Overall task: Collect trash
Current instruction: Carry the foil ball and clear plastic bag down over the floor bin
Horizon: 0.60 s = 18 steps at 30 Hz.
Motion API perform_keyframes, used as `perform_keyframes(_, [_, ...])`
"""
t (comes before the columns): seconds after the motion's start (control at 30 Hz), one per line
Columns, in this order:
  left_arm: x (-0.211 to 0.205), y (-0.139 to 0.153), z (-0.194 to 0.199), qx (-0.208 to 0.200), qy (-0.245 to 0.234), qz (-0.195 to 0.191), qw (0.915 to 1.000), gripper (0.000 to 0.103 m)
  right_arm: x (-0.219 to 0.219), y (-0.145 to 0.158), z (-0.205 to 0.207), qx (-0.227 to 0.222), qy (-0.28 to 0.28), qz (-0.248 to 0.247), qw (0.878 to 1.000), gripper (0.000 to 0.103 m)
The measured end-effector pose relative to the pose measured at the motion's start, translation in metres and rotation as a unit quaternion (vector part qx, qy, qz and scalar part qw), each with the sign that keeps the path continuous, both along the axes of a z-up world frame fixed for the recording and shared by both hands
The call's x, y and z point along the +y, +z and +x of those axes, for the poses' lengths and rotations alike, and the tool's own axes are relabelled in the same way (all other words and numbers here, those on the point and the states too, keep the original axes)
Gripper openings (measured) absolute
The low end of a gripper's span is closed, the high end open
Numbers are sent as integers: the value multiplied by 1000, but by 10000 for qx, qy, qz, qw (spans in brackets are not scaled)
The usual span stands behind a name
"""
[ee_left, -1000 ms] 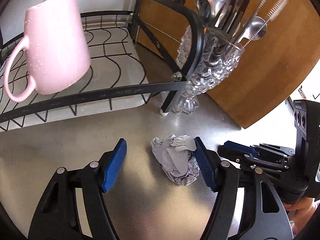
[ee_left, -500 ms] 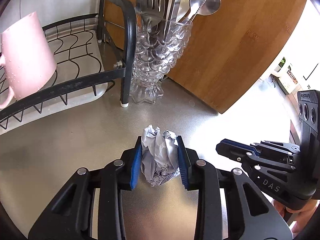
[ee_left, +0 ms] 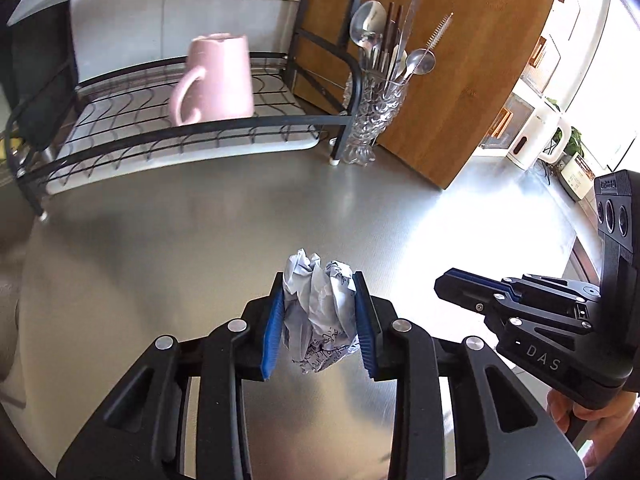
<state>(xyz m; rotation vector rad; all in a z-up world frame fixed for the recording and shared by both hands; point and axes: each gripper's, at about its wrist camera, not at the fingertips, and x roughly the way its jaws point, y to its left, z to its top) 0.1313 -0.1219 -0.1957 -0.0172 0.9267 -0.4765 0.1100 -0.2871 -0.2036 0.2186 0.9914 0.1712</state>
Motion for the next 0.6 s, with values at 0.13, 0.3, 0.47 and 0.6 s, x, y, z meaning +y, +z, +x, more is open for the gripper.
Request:
perform_keyframes(0.13, [49,3,-55,-36,150,48,9999,31,43,5,-43,-60,120,38,9999,8])
perform_keyframes(0.3, [105,-3,-126,25,382,57,9992,31,92,4,-102,-84,253,79,9996,9])
perform_keyframes(0.47, [140,-21,-190,251,606,40,9978,31,126,-5,-154,70,375,120,9992,9])
perform_keyframes(0.6, [155,-49,-224,556,746,-18,9957,31,139,-27,-182,339,451,128,9983,9])
